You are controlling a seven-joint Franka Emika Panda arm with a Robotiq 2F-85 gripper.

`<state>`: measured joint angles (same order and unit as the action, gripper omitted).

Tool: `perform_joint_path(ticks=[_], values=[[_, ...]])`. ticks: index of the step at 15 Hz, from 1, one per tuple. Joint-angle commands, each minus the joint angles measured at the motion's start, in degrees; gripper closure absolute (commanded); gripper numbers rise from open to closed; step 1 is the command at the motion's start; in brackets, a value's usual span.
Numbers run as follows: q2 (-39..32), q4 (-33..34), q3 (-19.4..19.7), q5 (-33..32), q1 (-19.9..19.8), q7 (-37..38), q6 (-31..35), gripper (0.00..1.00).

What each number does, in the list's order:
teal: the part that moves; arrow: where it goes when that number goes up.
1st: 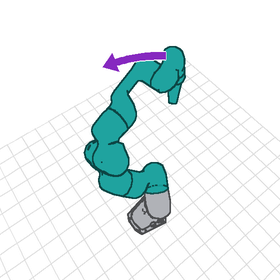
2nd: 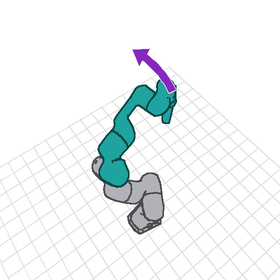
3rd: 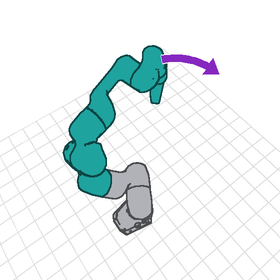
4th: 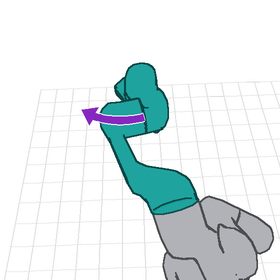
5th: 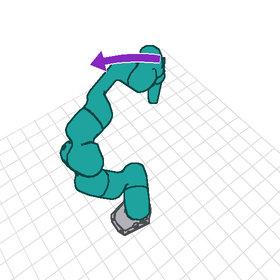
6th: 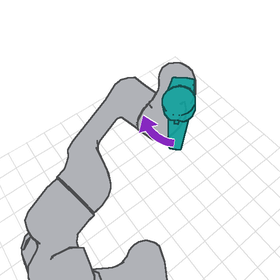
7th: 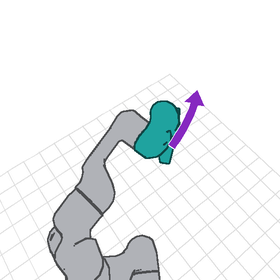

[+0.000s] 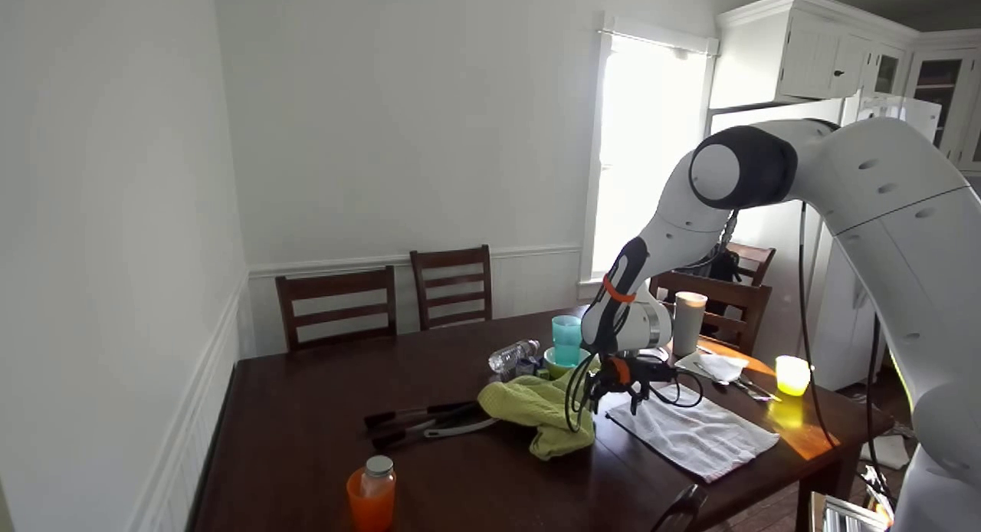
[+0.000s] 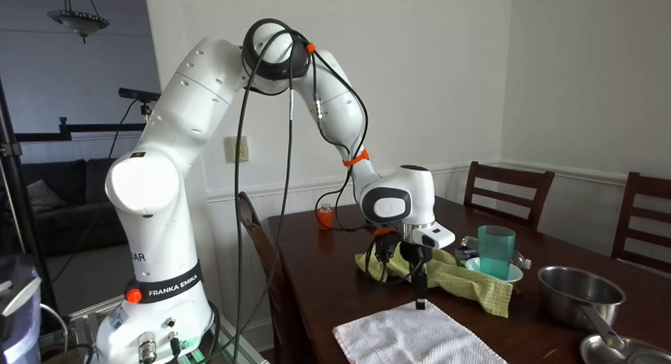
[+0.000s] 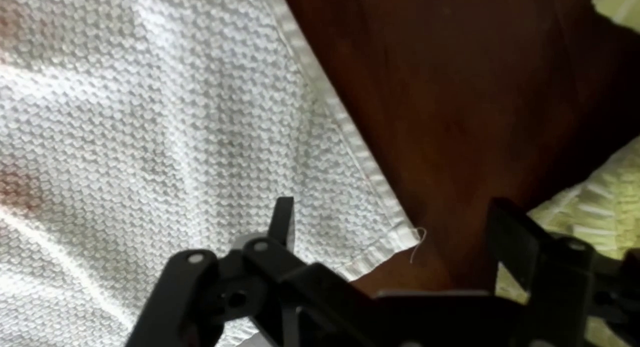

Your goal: Fold the white towel into a triangle once.

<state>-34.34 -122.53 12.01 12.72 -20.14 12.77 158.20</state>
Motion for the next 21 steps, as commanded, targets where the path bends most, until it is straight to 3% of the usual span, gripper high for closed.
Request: perform_joint_path(ticks=[1,4,7,8,9,11,13,14,15,21], values=[[-0.99,0.94,-0.5,1.45,-0.76,-1.63,1.06,0.24],[-0.82,0.88,-0.51,1.53,-0.86,-1.65,1.14,0.35],[-0.85,0.89,-0.5,1.58,-0.94,-1.61,1.41,0.35],[-0.9,0.89,-0.51,1.58,-0.98,-1.65,1.53,0.33],[-0.98,0.91,-0.64,1.69,-1.16,-1.8,1.83,0.19],[-1.13,1.02,-1.17,2.12,-1.74,-2.24,2.61,0.05],[-1.31,1.11,-1.31,2.32,-1.98,-2.27,3.17,0.04],[-1.36,1.11,-1.41,2.42,-2.16,-2.35,3.34,0.1],[-1.41,1.06,-1.45,2.43,-2.27,-2.46,3.53,0.24],[-1.63,0.81,-1.66,2.35,-2.73,-3.13,4.74,0.67]])
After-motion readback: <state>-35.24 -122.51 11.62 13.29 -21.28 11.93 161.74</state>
